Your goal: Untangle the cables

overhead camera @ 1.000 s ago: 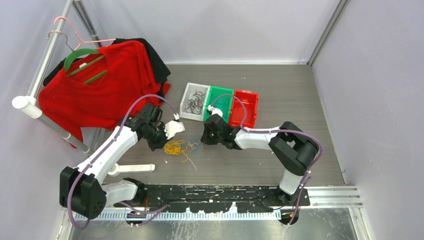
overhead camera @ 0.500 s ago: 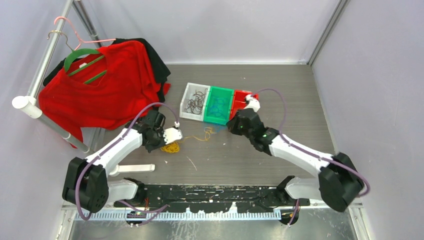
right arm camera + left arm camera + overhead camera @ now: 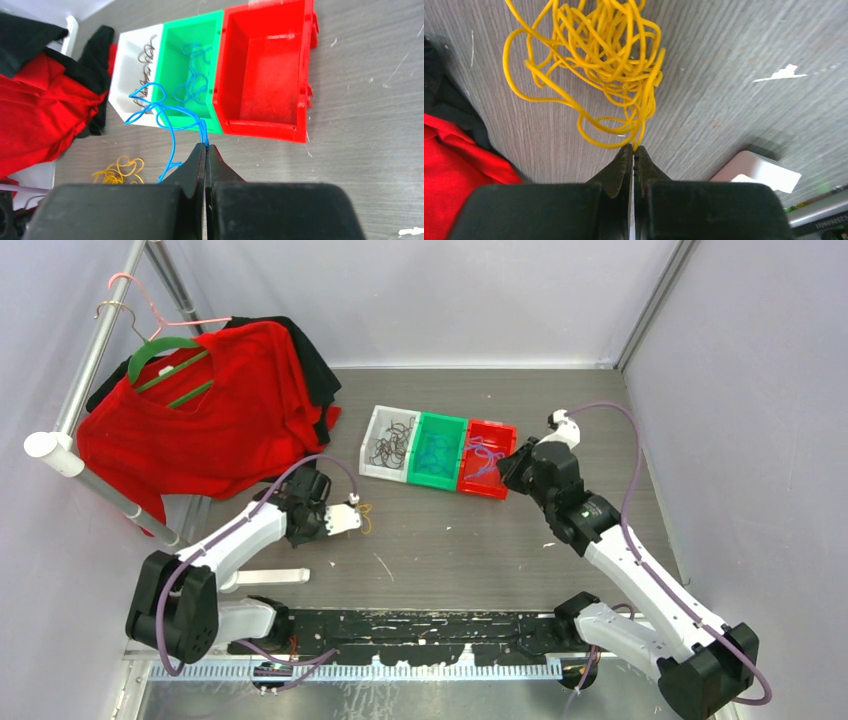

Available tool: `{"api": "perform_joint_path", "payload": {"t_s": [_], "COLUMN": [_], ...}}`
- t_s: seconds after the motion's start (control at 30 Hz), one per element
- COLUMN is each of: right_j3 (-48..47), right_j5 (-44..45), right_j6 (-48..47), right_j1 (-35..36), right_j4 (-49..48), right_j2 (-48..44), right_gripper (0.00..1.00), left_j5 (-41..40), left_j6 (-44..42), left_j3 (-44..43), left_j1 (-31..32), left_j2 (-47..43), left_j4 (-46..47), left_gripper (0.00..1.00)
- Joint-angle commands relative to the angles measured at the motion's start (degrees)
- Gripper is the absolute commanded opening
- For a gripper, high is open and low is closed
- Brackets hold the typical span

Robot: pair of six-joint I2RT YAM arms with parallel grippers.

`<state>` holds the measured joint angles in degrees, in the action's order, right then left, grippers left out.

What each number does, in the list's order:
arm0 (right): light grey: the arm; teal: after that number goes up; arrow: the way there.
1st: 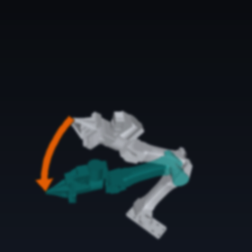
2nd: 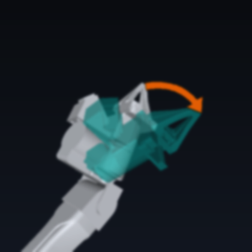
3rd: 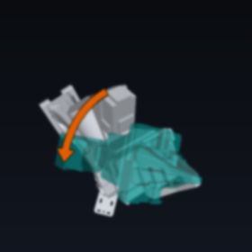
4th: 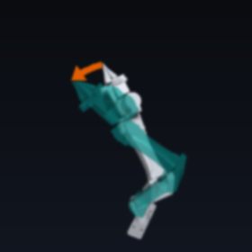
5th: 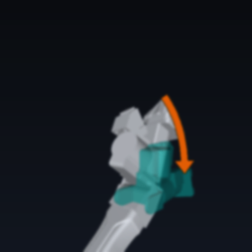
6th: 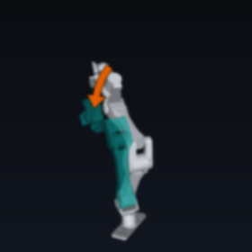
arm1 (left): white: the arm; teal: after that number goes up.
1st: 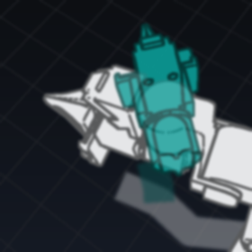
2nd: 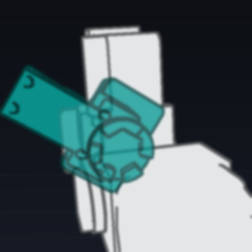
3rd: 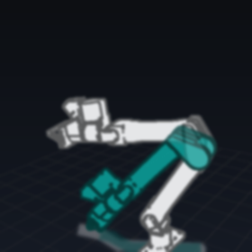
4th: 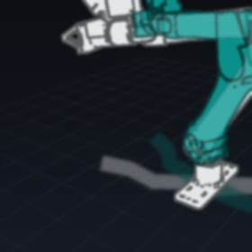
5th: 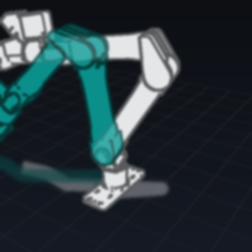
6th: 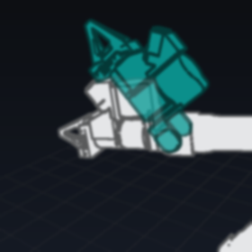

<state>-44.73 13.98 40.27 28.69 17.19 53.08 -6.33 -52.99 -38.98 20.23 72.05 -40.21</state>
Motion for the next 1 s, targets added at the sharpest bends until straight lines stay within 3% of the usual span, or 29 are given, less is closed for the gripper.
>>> {"api": "perform_joint_path", "payload": {"t_s": [0.0,0.3,0.53,0.7,0.97], "right_j3": [-7.4,-14.2,-24.0,-34.9,-49.8], "right_j5": [-1.4,1.4,3.6,11.3,17.0], "right_j6": [-3.2,-6.3,-7.2,-10.4,-13.0], "right_j1": [-0.9,-1.0,-0.6,1.9,5.5], "right_j4": [2.3,4.0,4.8,9.3,13.6], "right_j2": [0.2,7.4,25.4,38.9,54.1], "right_gripper": [0.01,0.01,0.01,0.01,0.01], "left_j5": [6.6,22.6,26.5,28.3,30.0], "left_j6": [0.5,7.0,8.5,10.0,10.9], "left_j3": [-3.4,-14.4,-19.5,-22.7,-24.1], "left_j1": [-0.3,-0.3,-0.3,-0.2,-0.3], "left_j2": [-3.2,-7.8,-9.7,-11.1,-12.4], "left_j4": [-4.7,-19.9,-25.4,-27.1,-27.5], "left_gripper": [0.0,0.0,0.0,0.0,0.0]}}
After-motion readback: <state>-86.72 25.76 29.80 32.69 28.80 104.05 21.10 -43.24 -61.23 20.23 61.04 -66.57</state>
